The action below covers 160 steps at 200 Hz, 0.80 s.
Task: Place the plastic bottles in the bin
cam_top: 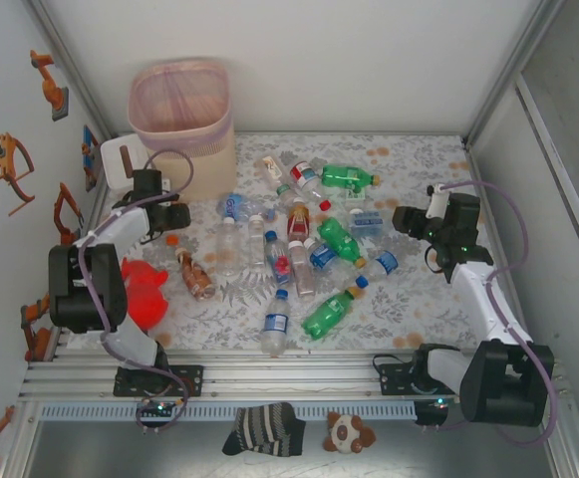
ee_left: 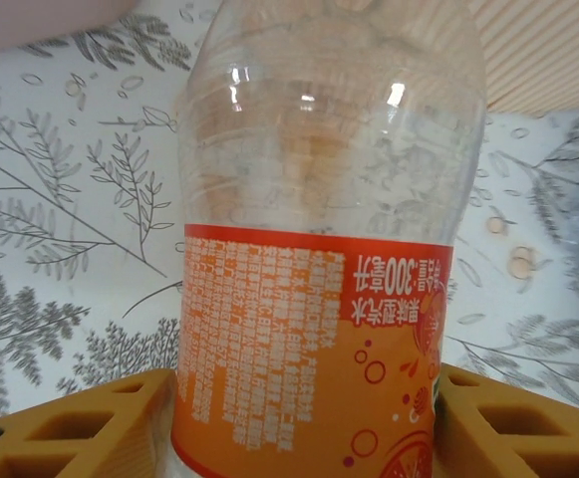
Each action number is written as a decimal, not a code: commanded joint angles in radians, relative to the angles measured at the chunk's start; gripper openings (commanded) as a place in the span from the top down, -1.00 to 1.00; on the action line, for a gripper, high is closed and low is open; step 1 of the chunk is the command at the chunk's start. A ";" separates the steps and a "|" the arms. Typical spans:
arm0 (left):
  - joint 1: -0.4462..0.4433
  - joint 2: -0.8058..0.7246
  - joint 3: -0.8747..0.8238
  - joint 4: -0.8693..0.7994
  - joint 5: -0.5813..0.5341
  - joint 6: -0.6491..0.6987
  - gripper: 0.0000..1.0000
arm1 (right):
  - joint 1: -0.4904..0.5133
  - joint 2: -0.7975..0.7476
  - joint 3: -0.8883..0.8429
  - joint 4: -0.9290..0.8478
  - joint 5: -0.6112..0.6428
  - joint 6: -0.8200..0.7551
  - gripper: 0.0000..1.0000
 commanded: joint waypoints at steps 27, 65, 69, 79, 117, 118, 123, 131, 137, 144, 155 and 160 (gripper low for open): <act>-0.009 -0.190 -0.033 -0.072 0.015 -0.015 0.08 | 0.007 -0.021 0.045 -0.025 -0.029 -0.010 -0.41; -0.009 -0.318 0.009 -0.133 0.015 -0.014 0.14 | 0.007 -0.016 0.061 -0.027 -0.045 -0.005 -0.40; -0.009 -0.328 0.018 -0.141 0.015 -0.014 0.14 | 0.007 -0.015 0.064 -0.029 -0.049 -0.004 -0.40; -0.009 -0.353 0.041 -0.156 0.015 -0.009 0.14 | 0.007 -0.015 0.070 -0.028 -0.054 -0.001 -0.40; -0.009 -0.414 0.152 -0.193 0.033 -0.007 0.14 | 0.007 -0.012 0.102 -0.038 -0.065 0.002 -0.40; -0.009 -0.415 0.156 -0.194 0.033 -0.006 0.14 | 0.007 -0.012 0.104 -0.040 -0.066 0.003 -0.40; -0.009 -0.417 0.171 -0.196 0.037 -0.006 0.14 | 0.007 -0.009 0.112 -0.044 -0.070 0.002 -0.40; -0.009 -0.417 0.202 -0.200 0.043 -0.006 0.15 | 0.007 -0.007 0.122 -0.053 -0.076 0.002 -0.39; -0.009 -0.414 0.224 -0.201 0.047 -0.008 0.15 | 0.007 -0.007 0.128 -0.055 -0.079 0.002 -0.39; -0.009 -0.409 0.256 -0.205 0.053 -0.008 0.16 | 0.007 -0.009 0.133 -0.058 -0.083 0.002 -0.39; -0.009 -0.399 0.304 -0.208 0.067 -0.009 0.16 | 0.008 -0.014 0.139 -0.063 -0.084 0.003 -0.39; -0.009 -0.392 0.325 -0.207 0.075 -0.011 0.16 | 0.007 -0.016 0.141 -0.063 -0.084 0.003 -0.39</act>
